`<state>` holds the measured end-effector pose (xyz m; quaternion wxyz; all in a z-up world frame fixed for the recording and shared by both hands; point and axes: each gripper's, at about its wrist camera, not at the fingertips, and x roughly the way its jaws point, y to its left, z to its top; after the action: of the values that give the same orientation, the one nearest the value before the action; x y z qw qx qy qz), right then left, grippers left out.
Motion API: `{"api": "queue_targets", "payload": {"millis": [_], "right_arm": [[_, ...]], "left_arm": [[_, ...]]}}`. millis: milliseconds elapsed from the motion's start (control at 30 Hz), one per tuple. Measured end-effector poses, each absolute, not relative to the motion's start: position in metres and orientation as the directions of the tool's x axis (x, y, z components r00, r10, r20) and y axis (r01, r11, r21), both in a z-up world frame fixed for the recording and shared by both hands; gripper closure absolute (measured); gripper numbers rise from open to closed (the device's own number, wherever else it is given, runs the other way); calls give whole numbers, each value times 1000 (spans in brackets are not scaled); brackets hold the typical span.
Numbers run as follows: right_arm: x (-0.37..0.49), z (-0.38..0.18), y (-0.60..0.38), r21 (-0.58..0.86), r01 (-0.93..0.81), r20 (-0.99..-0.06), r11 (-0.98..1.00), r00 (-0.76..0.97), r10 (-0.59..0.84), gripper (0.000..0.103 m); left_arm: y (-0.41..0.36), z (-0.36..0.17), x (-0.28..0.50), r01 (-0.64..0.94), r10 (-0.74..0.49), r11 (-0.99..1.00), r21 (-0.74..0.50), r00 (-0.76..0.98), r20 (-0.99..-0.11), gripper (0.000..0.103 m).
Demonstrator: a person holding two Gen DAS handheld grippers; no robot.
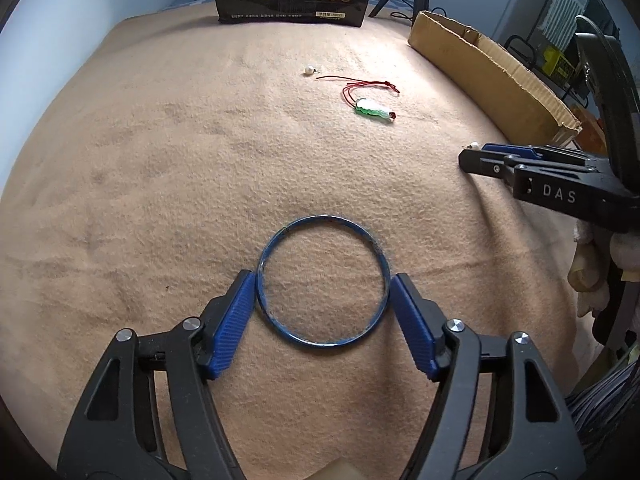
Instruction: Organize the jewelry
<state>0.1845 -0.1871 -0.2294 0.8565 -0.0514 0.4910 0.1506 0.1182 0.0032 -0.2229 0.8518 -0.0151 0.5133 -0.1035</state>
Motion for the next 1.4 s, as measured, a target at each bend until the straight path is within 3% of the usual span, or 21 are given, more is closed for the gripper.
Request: {"api": "queue_targets", "payload": {"millis": [267, 333, 367, 467, 667, 733, 800, 933, 967, 1333, 1400], "right_arm": [[190, -232, -188, 64, -298, -853, 952, 479, 207, 72], [191, -232, -187, 55, -300, -853, 952, 481, 201, 76], [192, -232, -186, 48, -300, -854, 953, 483, 195, 79], [193, -232, -185, 40, -299, -853, 953, 486, 189, 87], [192, -231, -183, 37, -305, -849, 952, 493, 191, 88], [192, -231, -182, 39, -308, -850, 950, 489, 194, 88], [192, -230, -181, 36, -312, -850, 949, 490, 194, 88], [191, -229, -179, 35, -320, -851, 947, 488, 196, 88], [190, -228, -178, 36, -323, -851, 946, 487, 199, 88], [189, -226, -174, 25, -345, -853, 938, 483, 200, 88], [189, -226, -174, 22, -347, -854, 937, 481, 199, 88]], "left_arm": [[1, -222, 119, 166, -182, 979, -117, 458, -870, 32], [1, -222, 120, 155, -156, 983, -93, 467, -871, 56], [2, -222, 121, 152, -147, 985, -85, 465, -873, 63], [5, -222, 124, 146, -170, 983, -115, 461, -871, 63], [6, -221, 122, 157, -192, 979, -133, 466, -864, 66], [8, -219, 121, 159, -222, 973, -166, 459, -860, 61], [10, -217, 120, 155, -253, 966, -205, 445, -859, 34], [7, -212, 115, 172, -282, 959, -228, 448, -848, 27], [5, -213, 115, 175, -276, 960, -220, 441, -854, 21], [-18, -226, 121, 203, -150, 977, -61, 460, -875, 21], [-18, -226, 121, 200, -145, 978, -56, 465, -873, 28]]}}
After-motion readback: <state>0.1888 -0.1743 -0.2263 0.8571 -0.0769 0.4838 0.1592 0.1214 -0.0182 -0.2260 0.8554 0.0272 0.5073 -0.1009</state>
